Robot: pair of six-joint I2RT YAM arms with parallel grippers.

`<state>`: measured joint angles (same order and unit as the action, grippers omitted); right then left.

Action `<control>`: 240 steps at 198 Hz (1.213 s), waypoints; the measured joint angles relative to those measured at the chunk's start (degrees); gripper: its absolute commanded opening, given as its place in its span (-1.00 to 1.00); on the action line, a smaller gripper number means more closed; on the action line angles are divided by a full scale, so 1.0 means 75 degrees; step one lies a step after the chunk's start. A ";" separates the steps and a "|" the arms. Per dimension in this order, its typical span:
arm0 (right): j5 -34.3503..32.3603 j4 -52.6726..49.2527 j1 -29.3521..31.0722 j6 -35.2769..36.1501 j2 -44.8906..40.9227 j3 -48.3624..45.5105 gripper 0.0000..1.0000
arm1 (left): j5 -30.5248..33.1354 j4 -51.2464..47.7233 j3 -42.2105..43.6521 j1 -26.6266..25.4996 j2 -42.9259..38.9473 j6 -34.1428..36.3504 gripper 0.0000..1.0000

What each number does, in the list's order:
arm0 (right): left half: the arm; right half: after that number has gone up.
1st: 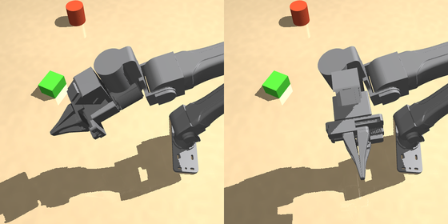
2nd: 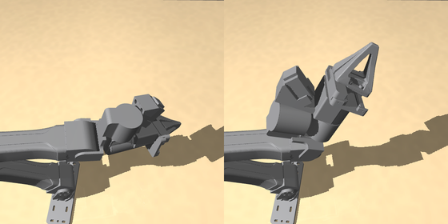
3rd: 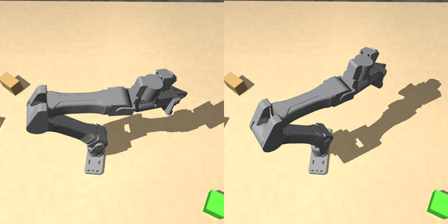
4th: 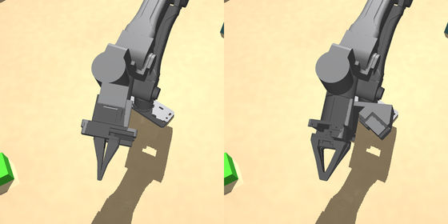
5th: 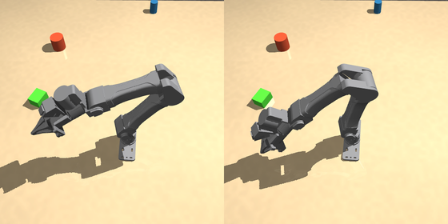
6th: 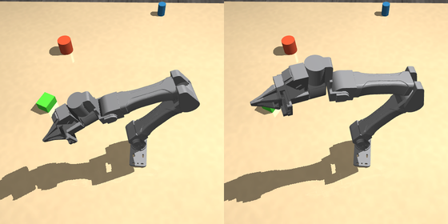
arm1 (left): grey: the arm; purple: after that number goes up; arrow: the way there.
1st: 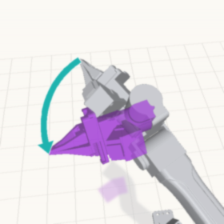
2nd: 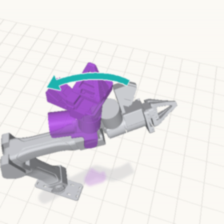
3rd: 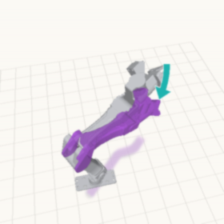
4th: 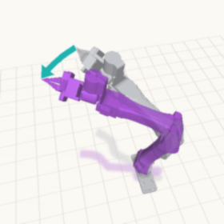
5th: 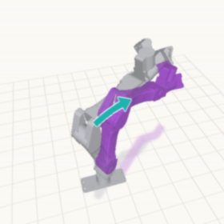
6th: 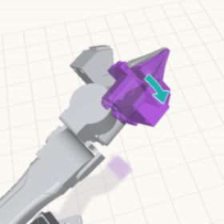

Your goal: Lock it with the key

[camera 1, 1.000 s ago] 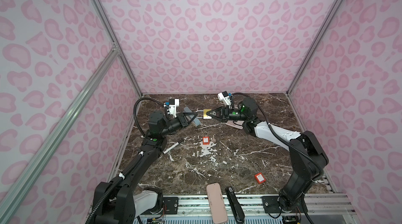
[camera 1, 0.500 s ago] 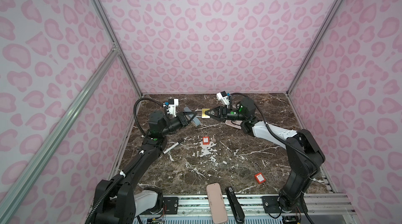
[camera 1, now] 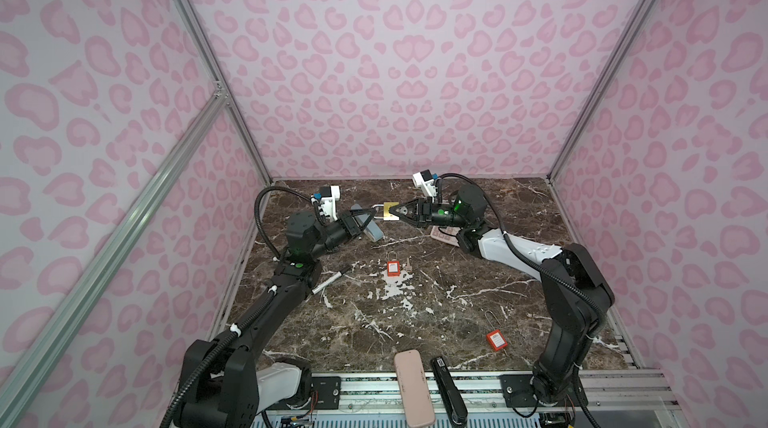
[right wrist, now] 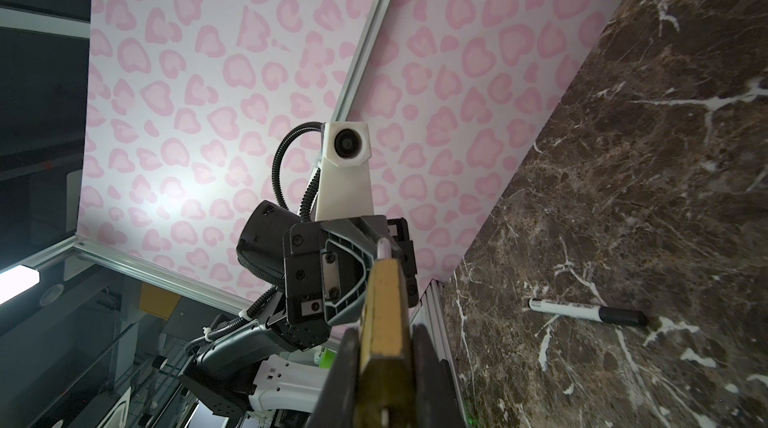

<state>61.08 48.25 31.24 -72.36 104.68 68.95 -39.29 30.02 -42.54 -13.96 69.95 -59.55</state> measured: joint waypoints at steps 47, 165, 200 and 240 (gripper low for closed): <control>0.0286 0.0015 -0.0169 0.0000 -0.0143 -0.0157 -1.00 | -0.0166 0.0015 -0.0003 -0.0085 0.0000 0.0003 -0.93; 0.0892 0.0140 -0.0431 0.0108 -0.0542 -0.0411 -1.00 | -0.0714 -0.0020 -0.0201 -0.0178 -0.0058 0.0137 -0.65; 0.0472 -0.0312 -0.0519 0.0402 -0.0629 -0.0481 -1.00 | -0.0784 -0.0160 -0.0195 -0.0076 0.0073 0.0178 -0.52; 0.0481 -0.0420 -0.0396 0.0478 -0.0624 -0.0527 -1.00 | -0.0906 -0.0172 -0.0195 -0.0090 0.0090 0.0178 -0.45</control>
<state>64.69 45.10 28.27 -68.77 100.01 64.99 -46.09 28.73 -44.01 -14.63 70.63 -58.22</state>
